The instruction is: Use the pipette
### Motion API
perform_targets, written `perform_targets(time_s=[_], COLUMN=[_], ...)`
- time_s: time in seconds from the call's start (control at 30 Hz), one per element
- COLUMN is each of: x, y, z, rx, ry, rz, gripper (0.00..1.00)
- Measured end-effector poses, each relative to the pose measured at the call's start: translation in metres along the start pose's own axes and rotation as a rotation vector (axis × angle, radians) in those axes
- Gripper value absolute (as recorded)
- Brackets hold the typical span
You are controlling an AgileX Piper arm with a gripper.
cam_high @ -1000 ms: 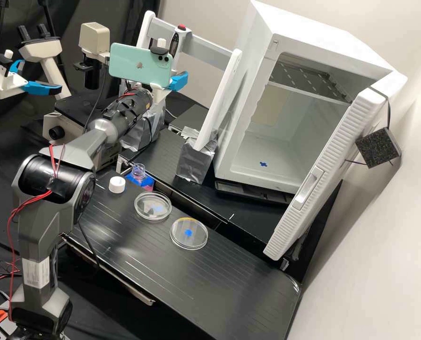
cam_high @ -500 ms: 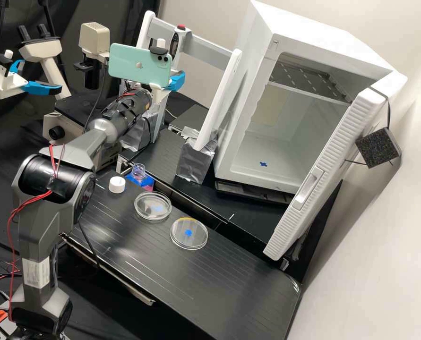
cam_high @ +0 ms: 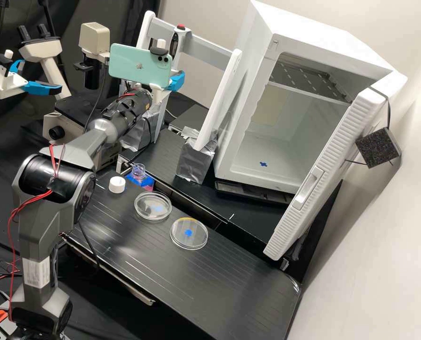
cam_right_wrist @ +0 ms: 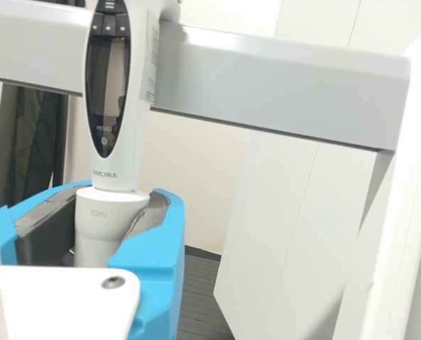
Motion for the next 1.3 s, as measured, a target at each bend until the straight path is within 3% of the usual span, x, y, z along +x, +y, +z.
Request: perform_targets(time_s=[0.13,0.9,1.2,1.3], x=[0.0,0.0,-0.019,-0.03], y=[0.001,0.019,0.035,0.039], z=[0.0,-0.001,-0.002,-0.003], rx=[0.018,0.026,0.099,0.097], ry=[0.002,-0.004,0.017,0.039], rz=[0.001,0.03,0.084,0.114], gripper=[0.0,0.0,0.0,0.0])
